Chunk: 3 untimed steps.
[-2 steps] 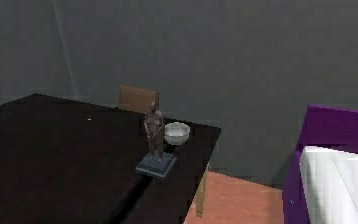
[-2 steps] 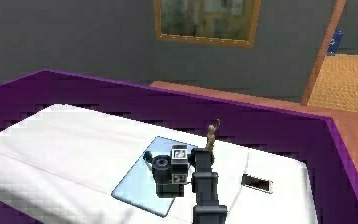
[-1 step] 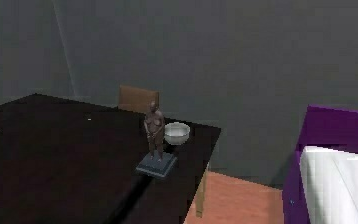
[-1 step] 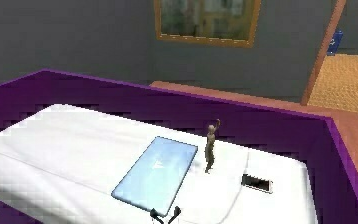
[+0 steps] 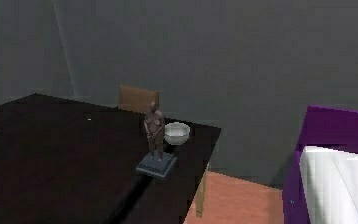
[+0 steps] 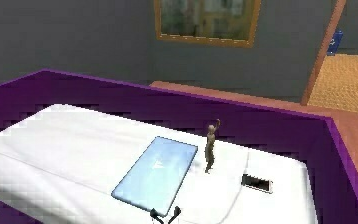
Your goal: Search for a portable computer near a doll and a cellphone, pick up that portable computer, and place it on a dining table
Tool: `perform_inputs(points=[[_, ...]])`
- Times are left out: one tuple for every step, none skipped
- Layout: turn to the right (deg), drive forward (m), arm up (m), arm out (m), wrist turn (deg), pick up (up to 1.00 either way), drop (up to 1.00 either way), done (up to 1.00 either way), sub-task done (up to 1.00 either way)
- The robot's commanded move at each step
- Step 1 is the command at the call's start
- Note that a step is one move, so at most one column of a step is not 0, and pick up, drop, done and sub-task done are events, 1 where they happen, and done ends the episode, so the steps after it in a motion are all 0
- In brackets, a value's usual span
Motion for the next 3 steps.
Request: perform_inputs(points=[[0.0, 0.00, 0.10, 0.00, 0.0, 0.00, 0.00, 0.00, 0.00], [0.0, 0.00, 0.38, 0.00, 0.0, 0.00, 0.00, 0.00, 0.00], [0.0, 0.00, 0.00, 0.00, -45.0, 0.00, 0.00, 0.00, 0.00]])
